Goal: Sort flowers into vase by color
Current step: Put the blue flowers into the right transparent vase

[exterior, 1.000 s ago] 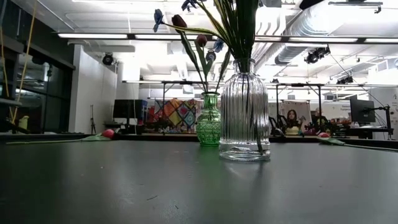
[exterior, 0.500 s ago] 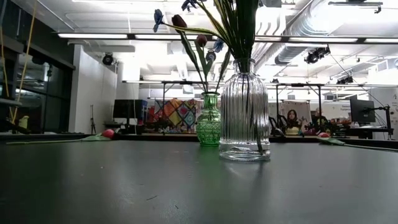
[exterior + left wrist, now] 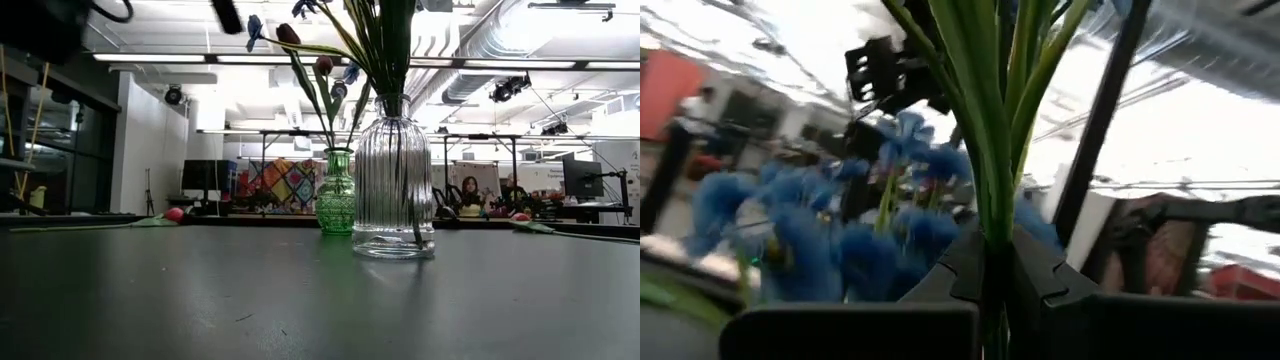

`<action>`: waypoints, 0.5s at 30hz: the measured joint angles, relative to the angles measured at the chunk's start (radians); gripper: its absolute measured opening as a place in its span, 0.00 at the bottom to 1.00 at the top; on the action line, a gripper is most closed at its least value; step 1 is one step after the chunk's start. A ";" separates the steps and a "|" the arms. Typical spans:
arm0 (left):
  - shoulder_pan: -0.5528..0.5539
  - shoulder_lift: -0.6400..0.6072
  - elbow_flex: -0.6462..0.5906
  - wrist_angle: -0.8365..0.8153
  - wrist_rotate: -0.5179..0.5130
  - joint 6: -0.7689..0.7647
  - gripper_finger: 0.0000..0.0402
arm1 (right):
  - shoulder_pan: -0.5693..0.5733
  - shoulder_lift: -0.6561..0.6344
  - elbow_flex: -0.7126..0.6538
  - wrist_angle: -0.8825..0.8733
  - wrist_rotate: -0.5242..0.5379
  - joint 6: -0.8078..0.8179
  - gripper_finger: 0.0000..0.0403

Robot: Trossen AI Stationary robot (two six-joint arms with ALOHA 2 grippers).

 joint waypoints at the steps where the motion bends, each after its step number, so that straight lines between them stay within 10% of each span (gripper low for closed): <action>1: 0.020 0.001 0.003 0.001 0.047 -0.015 0.00 | 0.000 0.003 0.000 -0.001 0.000 -0.001 0.63; 9: 0.038 -0.080 0.004 -0.001 0.238 0.030 0.00 | 0.000 0.010 0.000 -0.001 -0.009 -0.001 0.63; 15: 0.004 -0.330 -0.016 -0.033 0.327 0.360 0.00 | 0.000 0.010 0.000 -0.005 -0.052 -0.036 0.63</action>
